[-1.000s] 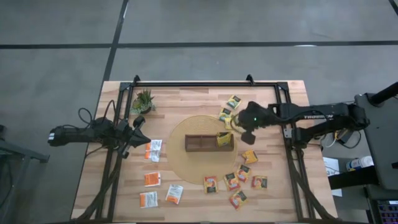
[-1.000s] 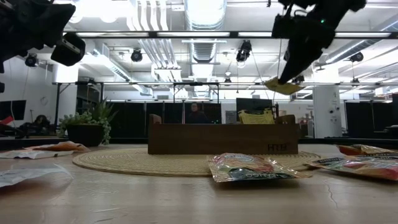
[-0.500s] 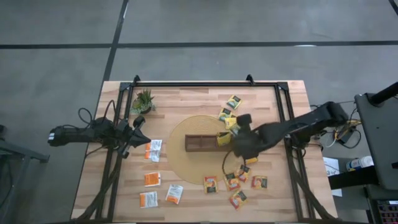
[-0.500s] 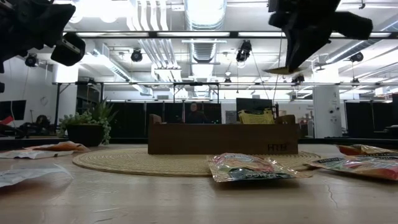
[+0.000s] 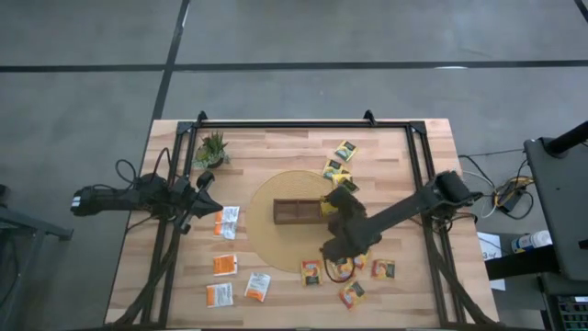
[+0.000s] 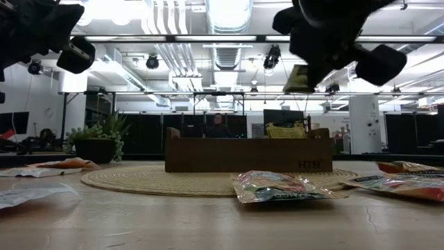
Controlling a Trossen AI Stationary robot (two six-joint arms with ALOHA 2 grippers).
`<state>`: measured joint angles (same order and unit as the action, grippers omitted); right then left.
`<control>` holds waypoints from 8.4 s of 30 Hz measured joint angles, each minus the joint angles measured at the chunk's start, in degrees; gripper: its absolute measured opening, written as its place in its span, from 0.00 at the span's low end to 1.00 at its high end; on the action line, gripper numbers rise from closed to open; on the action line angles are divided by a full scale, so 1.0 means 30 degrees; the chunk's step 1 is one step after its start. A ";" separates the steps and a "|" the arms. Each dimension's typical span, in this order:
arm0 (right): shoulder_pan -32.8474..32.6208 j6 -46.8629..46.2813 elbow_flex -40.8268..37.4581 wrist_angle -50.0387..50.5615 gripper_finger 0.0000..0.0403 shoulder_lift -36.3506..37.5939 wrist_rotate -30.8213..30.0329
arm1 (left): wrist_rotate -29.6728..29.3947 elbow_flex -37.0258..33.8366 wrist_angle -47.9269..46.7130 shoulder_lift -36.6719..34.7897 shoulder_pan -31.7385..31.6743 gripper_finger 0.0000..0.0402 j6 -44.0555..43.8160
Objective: Pick & Place Tea
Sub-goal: Put the yellow tea bag into the right of the wooden organizer
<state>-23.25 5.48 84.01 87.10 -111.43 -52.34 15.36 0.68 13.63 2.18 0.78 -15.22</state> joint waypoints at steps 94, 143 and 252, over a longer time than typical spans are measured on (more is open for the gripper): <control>0.0283 -2.1404 -0.2940 -0.0855 0.41 1.2294 -0.6464 | 0.0004 0.0004 -0.0007 -0.0003 -0.0005 0.00 0.0000; 0.6096 -2.7973 -1.0112 -0.1331 0.44 1.8977 -1.1214 | -0.0002 0.0004 0.0000 0.0004 -0.0006 0.00 -0.0006; 1.6996 0.2224 -1.3399 -1.8734 0.44 0.9596 2.2526 | -0.0002 0.0003 -0.0006 -0.0003 0.0000 0.00 -0.0001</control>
<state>27.73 12.15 43.81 30.90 -82.64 15.24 15.36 0.69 13.61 2.17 0.78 -15.23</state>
